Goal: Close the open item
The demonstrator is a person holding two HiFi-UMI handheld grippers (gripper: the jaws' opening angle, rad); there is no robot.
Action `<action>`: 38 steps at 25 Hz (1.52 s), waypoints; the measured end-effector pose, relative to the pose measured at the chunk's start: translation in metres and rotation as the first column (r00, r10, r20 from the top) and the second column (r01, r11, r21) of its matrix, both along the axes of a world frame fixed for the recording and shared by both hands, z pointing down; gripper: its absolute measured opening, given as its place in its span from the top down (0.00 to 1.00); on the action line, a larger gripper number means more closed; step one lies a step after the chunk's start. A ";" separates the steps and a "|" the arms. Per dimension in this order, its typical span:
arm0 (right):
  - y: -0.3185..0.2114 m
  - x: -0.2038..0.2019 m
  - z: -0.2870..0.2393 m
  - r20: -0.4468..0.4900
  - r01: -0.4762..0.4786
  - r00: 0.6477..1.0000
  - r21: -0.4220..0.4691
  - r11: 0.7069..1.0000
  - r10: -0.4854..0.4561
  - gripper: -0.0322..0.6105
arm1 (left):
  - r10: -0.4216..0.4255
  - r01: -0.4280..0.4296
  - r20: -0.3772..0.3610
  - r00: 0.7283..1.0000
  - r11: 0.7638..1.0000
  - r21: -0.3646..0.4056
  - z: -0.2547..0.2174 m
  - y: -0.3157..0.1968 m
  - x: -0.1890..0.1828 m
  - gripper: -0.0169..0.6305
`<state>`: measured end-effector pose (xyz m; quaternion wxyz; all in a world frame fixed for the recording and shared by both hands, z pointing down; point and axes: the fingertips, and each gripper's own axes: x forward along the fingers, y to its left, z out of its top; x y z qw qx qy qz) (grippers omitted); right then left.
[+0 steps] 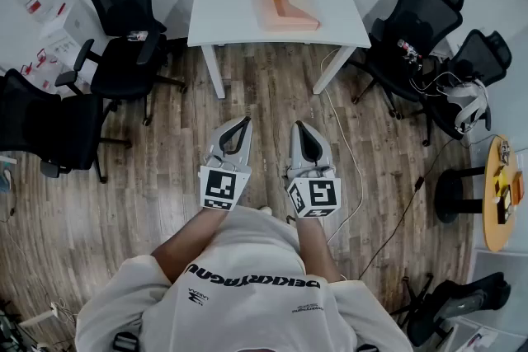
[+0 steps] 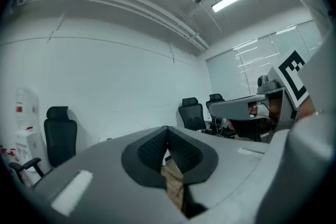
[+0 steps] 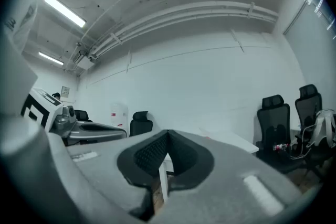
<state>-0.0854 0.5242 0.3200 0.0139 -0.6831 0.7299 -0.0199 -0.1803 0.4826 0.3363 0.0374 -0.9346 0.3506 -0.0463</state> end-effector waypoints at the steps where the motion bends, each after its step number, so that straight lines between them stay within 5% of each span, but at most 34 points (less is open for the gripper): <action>1: 0.002 0.002 0.000 -0.002 -0.001 1.000 0.000 1.000 0.001 0.96 | -0.001 0.001 0.000 1.000 1.000 -0.001 0.000 0.002 0.001 0.97; 21: 0.014 0.018 -0.003 -0.011 0.027 1.000 0.046 0.999 -0.026 0.95 | -0.023 0.024 0.030 0.999 1.000 -0.017 0.018 0.030 0.016 0.97; 38: -0.177 0.051 0.026 0.022 0.019 1.000 0.007 1.000 -0.019 0.95 | 0.003 -0.003 0.004 1.000 0.996 -0.086 0.047 -0.163 0.055 0.97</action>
